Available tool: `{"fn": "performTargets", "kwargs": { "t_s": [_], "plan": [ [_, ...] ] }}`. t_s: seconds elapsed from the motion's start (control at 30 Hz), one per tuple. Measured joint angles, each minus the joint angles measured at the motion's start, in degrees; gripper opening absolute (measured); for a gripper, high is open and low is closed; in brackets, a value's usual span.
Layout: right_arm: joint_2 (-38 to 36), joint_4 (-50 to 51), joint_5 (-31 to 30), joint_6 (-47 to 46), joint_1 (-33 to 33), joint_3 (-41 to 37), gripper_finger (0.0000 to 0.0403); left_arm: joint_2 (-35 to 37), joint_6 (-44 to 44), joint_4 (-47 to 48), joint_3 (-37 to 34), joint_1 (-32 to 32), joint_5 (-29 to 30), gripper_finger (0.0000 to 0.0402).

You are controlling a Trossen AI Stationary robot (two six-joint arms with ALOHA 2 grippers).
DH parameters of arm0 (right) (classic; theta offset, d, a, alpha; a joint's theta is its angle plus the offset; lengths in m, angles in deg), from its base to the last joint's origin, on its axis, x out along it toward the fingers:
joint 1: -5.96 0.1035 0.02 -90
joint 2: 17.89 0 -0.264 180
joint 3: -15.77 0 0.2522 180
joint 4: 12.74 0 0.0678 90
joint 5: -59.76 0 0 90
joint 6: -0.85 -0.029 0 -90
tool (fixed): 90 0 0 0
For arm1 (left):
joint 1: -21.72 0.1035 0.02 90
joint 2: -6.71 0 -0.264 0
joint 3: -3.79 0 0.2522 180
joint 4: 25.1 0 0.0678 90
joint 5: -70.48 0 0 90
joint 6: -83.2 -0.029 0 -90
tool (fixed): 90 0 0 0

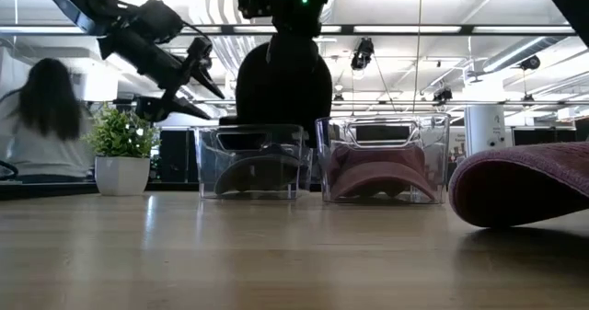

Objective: Pick & Place hat
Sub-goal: Put the black cap into the left transparent bin

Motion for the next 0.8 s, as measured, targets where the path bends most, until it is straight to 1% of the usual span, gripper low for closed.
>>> {"fn": "performTargets", "kwargs": {
  "t_s": [0.1,0.2,0.27,0.37,0.53,0.6,0.7,0.8],
  "plan": [
    [0.0,-1.7,1.3,1.4,-1.1,-0.6,0.0013,-2.7,-1.2,-0.1,0.5,-1.3,0.9,0.0232],
    [0.0,-5.7,1.5,5.9,-1.5,-0.8,0.0013,-5.9,-1.3,-0.7,0.9,-2.4,0.9,0.0232],
    [0.0,-8.8,3.3,8.8,-1.5,-0.9,0.0013,-7.7,-1.4,-1.5,1.3,-3.0,0.9,0.0232],
    [0.0,-11.1,5.7,9.7,-1.4,-1.9,0.0013,-9.5,-1.2,-2.7,1.9,-3.6,0.2,0.0232],
    [0.0,-11.3,5.7,8.6,-1.6,-5.6,0.0013,-9.0,-1.3,-6.1,3.1,-4.0,-1.1,0.0232],
    [0.0,-12.8,5.7,8.8,-1.8,-7.9,0.0013,-8.2,-1.4,-7.0,3.7,-4.1,-1.2,0.0232],
    [0.0,-15.3,5.9,10.0,-2.3,-11.4,0.0013,-7.8,-1.4,-6.5,3.9,-4.1,-1.2,0.0232],
    [0.0,-17.5,5.9,13.5,-2.5,-13.6,0.0013,-7.9,-1.9,-4.8,3.9,-4.3,-1.1,0.0232]
  ]
}}
